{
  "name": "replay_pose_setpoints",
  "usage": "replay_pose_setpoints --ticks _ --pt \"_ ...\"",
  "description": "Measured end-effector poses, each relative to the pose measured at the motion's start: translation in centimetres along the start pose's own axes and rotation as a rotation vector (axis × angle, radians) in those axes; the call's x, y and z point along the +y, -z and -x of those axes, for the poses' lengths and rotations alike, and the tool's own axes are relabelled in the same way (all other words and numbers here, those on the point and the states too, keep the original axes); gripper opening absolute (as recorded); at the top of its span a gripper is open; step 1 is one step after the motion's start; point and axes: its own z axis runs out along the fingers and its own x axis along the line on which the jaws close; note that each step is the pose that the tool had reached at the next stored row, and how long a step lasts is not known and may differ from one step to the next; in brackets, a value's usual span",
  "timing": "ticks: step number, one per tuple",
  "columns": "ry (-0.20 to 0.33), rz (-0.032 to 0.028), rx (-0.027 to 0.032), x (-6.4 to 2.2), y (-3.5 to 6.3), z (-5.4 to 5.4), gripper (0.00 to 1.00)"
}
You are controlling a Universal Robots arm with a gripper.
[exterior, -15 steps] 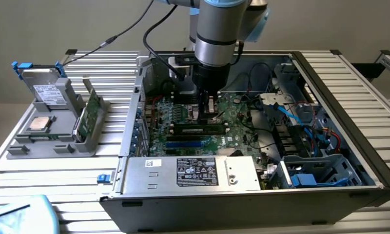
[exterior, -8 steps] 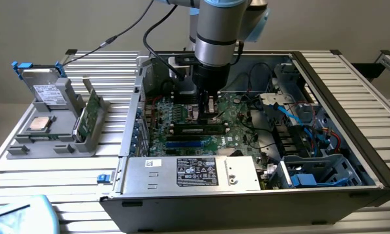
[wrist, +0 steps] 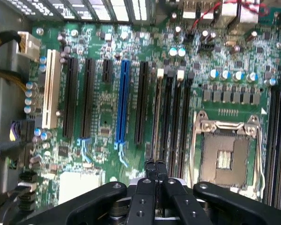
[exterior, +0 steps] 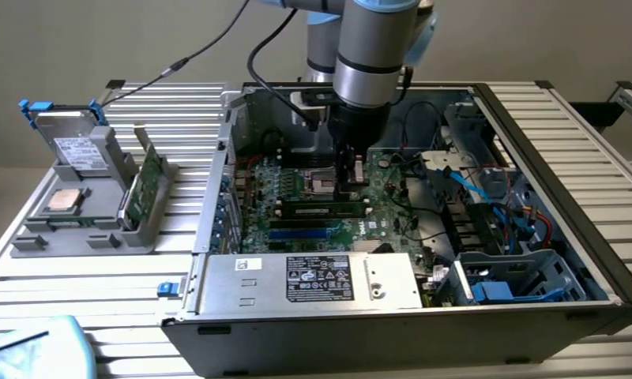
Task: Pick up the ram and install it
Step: 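Press down the ram until it locks into place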
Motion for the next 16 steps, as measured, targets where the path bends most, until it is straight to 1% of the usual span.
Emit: replay_pose_setpoints --ticks 2,3,5,9,12,16 --pt "0.000 -0.0001 -0.0002 -0.82 0.06 0.0 0.11" --pt "0.000 0.0000 -0.0001 -0.94 0.06 -0.1 0.11" --pt "0.000 0.0000 -0.0001 -0.95 -0.14 0.0 0.11" --pt "0.000 0.0000 -0.0001 -1.01 -0.86 0.0 0.11" --pt "0.000 0.0006 0.0013 -1.04 -1.32 0.0 0.11" --pt "0.000 0.0000 -0.0003 -1.04 -1.36 0.0 0.11"
